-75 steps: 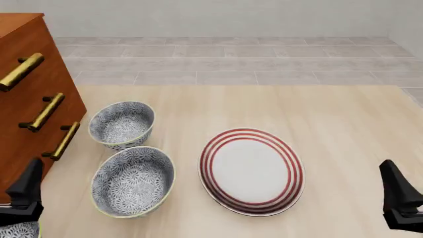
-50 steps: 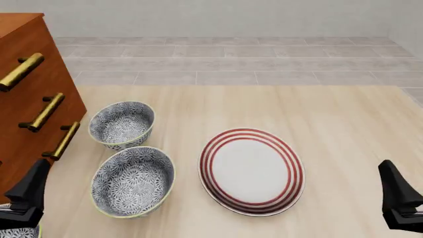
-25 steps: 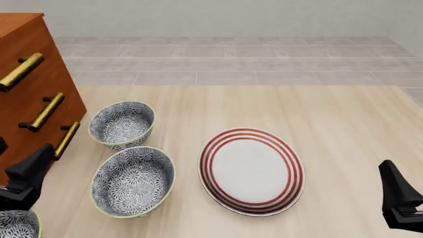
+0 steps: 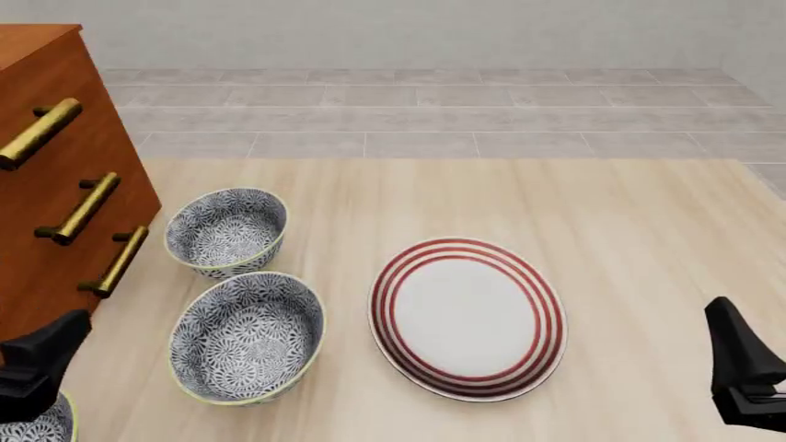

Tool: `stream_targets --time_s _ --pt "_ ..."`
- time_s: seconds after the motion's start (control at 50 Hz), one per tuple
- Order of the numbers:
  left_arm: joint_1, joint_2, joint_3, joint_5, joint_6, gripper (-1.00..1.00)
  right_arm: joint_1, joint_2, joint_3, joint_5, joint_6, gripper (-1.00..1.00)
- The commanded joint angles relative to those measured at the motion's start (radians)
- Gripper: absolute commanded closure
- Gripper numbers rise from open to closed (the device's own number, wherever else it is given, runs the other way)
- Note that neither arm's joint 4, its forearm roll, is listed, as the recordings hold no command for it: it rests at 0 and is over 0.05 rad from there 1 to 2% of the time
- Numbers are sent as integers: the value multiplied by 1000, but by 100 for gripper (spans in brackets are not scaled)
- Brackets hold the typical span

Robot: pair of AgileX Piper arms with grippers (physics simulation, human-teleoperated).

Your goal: Put the bowl at the front on the plate.

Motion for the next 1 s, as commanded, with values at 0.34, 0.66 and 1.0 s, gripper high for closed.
stream_targets --time_s 0.34,0.66,1.0 --pt "-9 -10 92 118 -67 -100 -3 -1 -2 5 14 -100" --pt "41 -15 129 132 -48 -100 -3 3 0 4 18 -100" --pt "106 25 236 76 -71 -100 -7 5 3 1 30 -100"
